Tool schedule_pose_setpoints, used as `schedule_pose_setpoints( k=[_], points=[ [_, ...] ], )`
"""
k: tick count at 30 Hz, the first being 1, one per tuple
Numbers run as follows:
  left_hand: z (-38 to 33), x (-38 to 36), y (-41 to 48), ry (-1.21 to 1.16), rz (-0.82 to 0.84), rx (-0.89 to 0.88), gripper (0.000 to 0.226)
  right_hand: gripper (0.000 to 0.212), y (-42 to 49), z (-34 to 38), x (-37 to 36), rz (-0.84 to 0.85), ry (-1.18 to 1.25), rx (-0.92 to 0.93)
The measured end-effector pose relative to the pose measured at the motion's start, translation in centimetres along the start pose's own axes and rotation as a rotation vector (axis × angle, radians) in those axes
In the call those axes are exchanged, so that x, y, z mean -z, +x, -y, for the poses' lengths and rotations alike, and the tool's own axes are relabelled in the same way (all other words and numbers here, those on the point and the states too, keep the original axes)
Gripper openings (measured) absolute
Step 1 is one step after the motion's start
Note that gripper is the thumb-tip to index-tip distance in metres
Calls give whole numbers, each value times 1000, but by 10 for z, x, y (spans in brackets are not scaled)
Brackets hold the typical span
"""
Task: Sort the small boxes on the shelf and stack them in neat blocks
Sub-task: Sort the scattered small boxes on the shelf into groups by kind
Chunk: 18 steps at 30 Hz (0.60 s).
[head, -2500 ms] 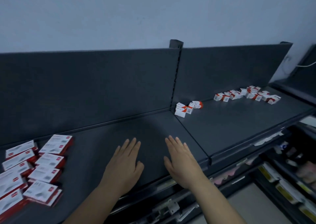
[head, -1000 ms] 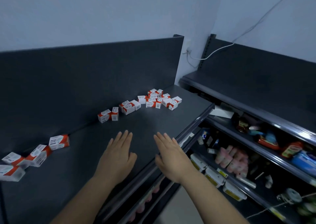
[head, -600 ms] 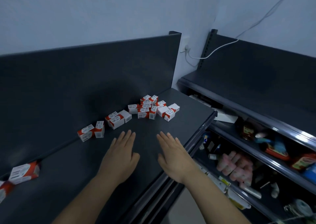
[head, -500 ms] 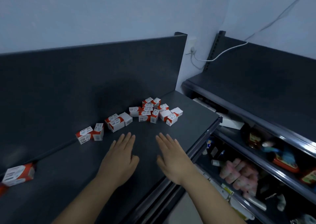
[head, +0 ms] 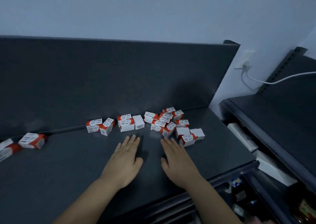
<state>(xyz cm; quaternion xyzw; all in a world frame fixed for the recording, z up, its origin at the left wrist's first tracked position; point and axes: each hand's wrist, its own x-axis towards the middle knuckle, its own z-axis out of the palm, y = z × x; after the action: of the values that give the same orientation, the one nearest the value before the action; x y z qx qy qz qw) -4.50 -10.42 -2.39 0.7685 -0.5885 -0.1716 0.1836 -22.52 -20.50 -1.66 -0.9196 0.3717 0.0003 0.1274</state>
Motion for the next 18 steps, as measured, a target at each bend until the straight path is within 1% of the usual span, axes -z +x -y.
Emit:
schedule_pose_setpoints(
  k=[3, 5, 7, 10, 13, 16, 18],
  points=[
    [-10, -6, 0, -20, -1, 51, 76, 63, 4, -17, 6, -12, 23, 57],
    [-15, -11, 1, -25, -10, 79, 79, 62, 6, -27, 11, -74, 41, 77],
    [-19, -14, 2, -9, -21, 92, 80, 60, 9, -39, 15, -171, 8, 72],
    [-23, -20, 1, 25, -38, 95, 86, 61, 17, -62, 15, -281, -87, -40],
    [-25, -23, -1, 29, -41, 88, 94, 60, 23, -79, 13, -261, -128, -131],
    [-26, -22, -3, 29, -43, 73, 92, 50, 24, -80, 12, -280, -164, -132],
    [-29, -21, -5, 15, -60, 47, 82, 46, 23, -74, 12, -311, -175, -73]
  ],
)
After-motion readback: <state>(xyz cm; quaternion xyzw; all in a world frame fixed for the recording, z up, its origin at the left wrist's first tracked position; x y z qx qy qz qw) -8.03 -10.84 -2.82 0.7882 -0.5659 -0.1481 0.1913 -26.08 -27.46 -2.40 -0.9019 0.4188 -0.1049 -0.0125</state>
